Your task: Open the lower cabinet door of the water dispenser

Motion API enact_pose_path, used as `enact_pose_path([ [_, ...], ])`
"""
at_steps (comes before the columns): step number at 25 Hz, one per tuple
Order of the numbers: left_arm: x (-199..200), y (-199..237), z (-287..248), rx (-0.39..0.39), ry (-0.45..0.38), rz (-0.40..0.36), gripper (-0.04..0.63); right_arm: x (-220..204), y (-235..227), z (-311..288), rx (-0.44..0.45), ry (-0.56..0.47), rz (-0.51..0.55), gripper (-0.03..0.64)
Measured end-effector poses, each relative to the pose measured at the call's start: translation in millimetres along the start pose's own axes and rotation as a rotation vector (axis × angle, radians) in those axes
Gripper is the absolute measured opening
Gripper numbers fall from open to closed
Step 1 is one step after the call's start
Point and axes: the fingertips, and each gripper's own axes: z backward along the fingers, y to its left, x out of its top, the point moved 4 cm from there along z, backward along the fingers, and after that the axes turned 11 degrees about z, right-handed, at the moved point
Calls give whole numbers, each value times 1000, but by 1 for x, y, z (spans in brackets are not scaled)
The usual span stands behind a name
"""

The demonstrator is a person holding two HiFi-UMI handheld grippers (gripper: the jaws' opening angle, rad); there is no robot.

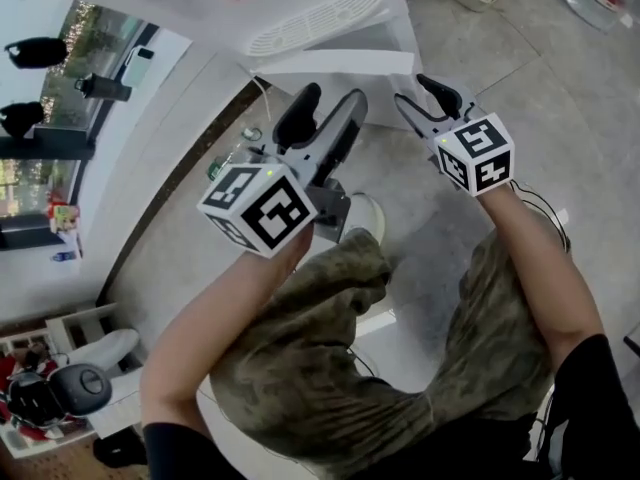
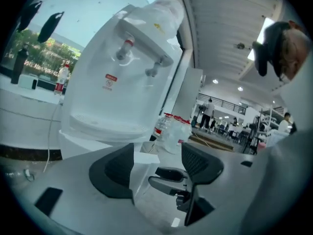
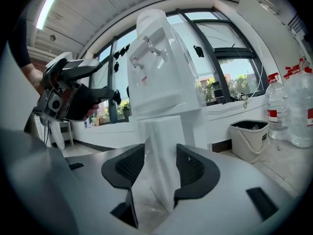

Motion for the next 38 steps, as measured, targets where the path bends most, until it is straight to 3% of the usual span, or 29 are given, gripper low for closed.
enact_pose_path([
  [3,-11,-10,2,3,58,-53,282,-1,8,5,15,-5,-18,188],
  [6,-25,-20,-1,5,96,-49,282,-4,12,11,20,-6,-23,141],
  [10,-45,-30,-11,-3,145,-44,282,-5,19,14,44,-12,-10,132],
  [16,-59,-18,-20,52,144,-21,282,-4,31,20,94,-18,12,123],
  [21,-71,-24,-22,46,163,-28,282,-6,44,25,125,-15,45,123],
  [27,-83,-18,-19,88,184,17,282,-5,59,29,184,-16,72,123],
  [32,-87,-11,-18,127,189,-16,282,-11,77,33,252,0,107,121],
  [38,-85,9,-7,200,163,42,282,-14,82,31,262,6,84,93],
])
